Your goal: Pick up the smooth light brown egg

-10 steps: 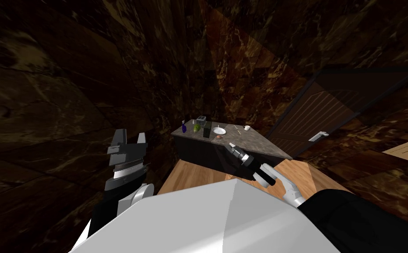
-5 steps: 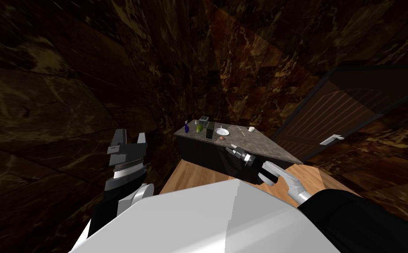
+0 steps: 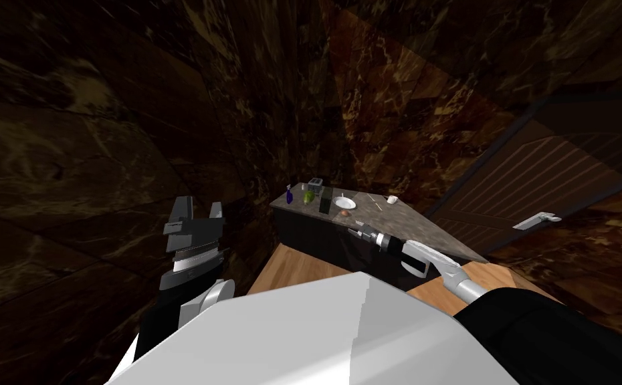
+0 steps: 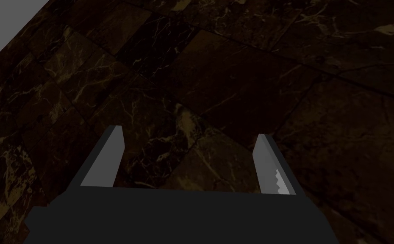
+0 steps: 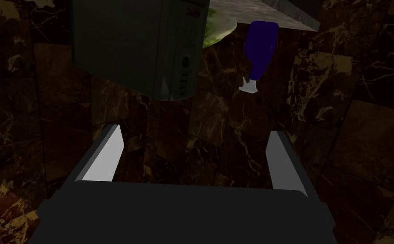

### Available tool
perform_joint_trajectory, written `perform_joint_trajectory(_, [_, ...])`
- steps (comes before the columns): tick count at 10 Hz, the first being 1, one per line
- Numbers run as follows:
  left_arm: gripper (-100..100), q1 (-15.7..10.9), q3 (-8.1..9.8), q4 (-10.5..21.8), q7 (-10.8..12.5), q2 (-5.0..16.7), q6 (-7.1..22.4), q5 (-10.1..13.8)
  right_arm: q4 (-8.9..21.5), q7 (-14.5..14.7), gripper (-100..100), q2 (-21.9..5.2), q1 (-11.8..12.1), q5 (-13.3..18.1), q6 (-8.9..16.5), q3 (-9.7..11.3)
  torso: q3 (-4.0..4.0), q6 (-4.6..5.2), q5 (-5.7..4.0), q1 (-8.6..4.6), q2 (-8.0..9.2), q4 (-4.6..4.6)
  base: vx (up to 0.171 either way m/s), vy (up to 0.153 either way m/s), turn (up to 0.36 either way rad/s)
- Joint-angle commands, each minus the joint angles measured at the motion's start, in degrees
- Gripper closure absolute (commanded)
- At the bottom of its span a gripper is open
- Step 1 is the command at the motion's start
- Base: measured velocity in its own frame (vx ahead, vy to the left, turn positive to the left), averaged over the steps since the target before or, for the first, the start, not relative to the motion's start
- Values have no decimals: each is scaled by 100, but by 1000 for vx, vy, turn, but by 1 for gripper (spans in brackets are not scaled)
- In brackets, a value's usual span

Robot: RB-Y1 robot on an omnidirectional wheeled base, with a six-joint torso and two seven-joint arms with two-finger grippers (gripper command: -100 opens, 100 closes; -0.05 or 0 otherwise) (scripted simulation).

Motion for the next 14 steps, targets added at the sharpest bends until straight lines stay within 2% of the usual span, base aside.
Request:
perform_joint_trajectory(1, [0,0,0,0,0,0,0,0,134,49,-100,-188,-20,92,-42,5,0,0,0,0,0,0,51,20,50])
perform_joint_trajectory(3, [0,0,0,0,0,0,0,0,538,208,-100,-570,-138,484,-81,132,1,1,-1,-3,0,0,107,33,114])
perform_joint_trajectory(4, [0,0,0,0,0,0,0,0,538,208,-100,-661,-138,495,-81,132,-9,-2,0,1,-18,-3,97,30,55])
perform_joint_trajectory(5, [0,1,0,0,0,0,0,0,734,278,-100,-879,-198,696,-105,200,-6,2,0,0,-10,-3,79,37,63])
perform_joint_trajectory(6, [0,0,0,0,0,0,0,0,734,278,-100,-879,-198,696,-105,200,-3,1,0,3,-4,-1,65,19,42])
perform_joint_trajectory(10, [0,1,0,0,0,0,0,0,1441,491,-100,-1584,-419,1402,-213,500,-15,-1,-2,-4,-25,-6,134,16,109])
perform_joint_trajectory(11, [0,1,0,0,0,0,0,0,1443,491,-100,-1595,-419,1449,-213,500,-19,0,-1,-3,-32,-7,109,12,39])
perform_joint_trajectory(14, [0,1,0,0,0,0,0,0,1862,586,-100,-1942,-536,1920,-301,738,-9,2,-2,-4,-15,-4,121,7,80])
